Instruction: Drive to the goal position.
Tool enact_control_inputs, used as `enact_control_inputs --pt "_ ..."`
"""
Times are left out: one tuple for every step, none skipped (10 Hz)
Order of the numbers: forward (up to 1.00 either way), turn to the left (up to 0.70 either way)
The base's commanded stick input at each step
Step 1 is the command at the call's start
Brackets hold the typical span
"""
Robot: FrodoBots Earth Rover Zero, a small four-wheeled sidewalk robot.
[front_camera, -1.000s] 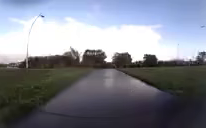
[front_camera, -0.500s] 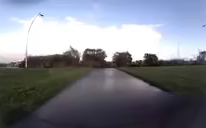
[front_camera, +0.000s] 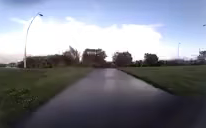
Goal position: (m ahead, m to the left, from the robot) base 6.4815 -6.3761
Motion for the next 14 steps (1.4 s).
enact_control_inputs --pt "0.45 0.0" --pt "0.45 0.0" --pt "0.45 0.0" --pt "0.45 0.0" --pt "0.45 0.0" --pt "0.45 0.0" --pt "0.45 0.0" --pt "0.45 0.0" --pt "0.45 0.0" --pt "0.45 0.0" --pt "0.45 0.0" --pt "0.45 0.0" --pt "0.45 0.0" --pt "0.45 0.0"
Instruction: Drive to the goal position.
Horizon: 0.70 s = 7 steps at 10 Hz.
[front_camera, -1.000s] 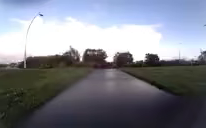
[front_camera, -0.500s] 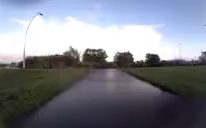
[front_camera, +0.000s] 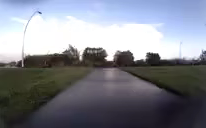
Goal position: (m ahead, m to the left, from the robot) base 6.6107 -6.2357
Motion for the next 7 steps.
enact_control_inputs --pt "0.45 0.0" --pt "0.45 0.0" --pt "0.45 0.0" --pt "0.45 0.0" --pt "0.45 0.0" --pt "0.45 0.0" --pt "0.45 0.0"
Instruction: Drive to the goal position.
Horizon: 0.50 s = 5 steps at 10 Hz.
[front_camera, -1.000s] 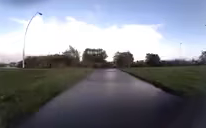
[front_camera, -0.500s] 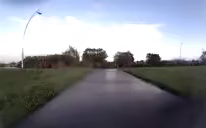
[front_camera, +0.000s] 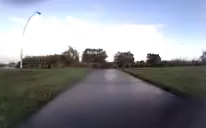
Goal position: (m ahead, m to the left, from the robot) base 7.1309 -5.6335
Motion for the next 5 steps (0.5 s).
enact_control_inputs --pt "0.45 0.0" --pt "0.45 0.0" --pt "0.45 0.0" --pt "0.45 0.0" --pt "0.45 0.0"
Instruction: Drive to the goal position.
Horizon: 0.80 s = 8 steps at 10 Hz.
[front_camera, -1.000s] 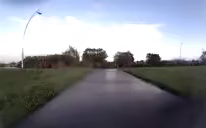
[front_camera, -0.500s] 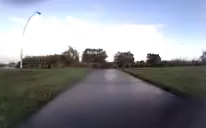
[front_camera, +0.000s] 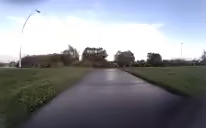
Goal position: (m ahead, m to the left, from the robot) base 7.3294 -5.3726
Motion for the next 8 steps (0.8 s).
enact_control_inputs --pt "0.45 0.0" --pt "0.45 0.0" --pt "0.45 0.0" --pt "0.45 0.0" --pt "0.45 0.0" --pt "0.45 0.0" --pt "0.45 0.0" --pt "0.45 0.0"
